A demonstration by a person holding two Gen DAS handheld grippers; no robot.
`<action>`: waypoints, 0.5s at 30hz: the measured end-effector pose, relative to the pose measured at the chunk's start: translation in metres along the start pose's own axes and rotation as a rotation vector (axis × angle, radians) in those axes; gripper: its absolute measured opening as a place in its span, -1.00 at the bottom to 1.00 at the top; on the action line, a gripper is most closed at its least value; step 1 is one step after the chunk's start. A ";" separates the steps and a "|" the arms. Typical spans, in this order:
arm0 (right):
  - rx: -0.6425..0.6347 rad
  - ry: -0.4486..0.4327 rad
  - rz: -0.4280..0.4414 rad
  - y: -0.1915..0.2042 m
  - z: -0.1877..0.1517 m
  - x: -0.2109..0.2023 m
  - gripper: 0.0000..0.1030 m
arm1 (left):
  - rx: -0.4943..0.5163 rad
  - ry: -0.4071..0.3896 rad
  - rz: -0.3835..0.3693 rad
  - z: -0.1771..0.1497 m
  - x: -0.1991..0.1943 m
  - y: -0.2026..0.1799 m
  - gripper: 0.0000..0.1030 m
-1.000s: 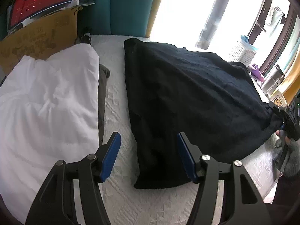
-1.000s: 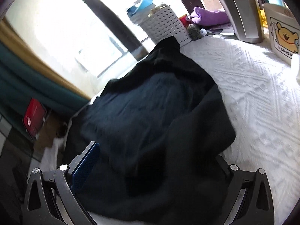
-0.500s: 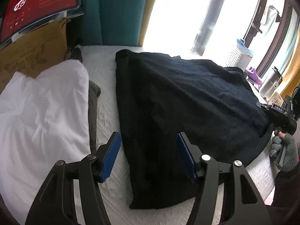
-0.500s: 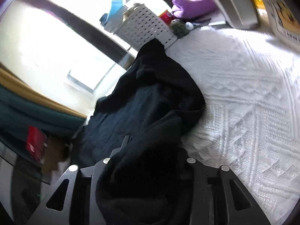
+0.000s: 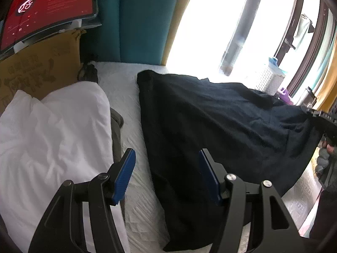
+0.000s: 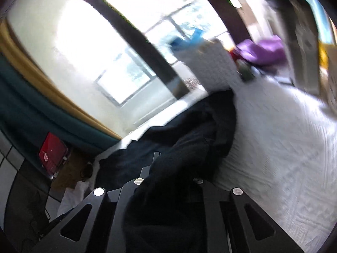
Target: Fold small clothes
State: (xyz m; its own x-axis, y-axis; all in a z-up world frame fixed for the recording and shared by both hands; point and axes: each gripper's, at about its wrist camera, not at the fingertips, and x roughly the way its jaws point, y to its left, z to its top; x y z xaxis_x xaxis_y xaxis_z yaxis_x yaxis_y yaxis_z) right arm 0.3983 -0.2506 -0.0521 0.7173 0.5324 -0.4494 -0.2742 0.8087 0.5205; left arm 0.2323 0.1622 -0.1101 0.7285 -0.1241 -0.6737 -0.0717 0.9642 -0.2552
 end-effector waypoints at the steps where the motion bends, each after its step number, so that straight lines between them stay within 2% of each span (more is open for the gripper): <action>1: -0.020 0.000 0.012 0.011 0.003 0.001 -0.75 | -0.006 -0.007 -0.016 0.002 -0.002 0.003 0.20; 9: -0.172 0.063 0.104 0.104 0.006 0.045 -0.79 | 0.019 -0.057 -0.075 0.008 -0.018 0.012 0.22; 15: -0.291 0.179 0.167 0.173 -0.029 0.094 -0.79 | 0.018 -0.074 -0.103 0.004 -0.030 0.022 0.22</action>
State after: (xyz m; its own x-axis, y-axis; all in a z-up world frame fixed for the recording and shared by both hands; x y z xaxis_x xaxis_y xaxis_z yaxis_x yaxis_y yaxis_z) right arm 0.3993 -0.0538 -0.0254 0.5312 0.6775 -0.5088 -0.5668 0.7305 0.3810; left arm 0.2119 0.1881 -0.0929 0.7799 -0.2053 -0.5912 0.0177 0.9515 -0.3071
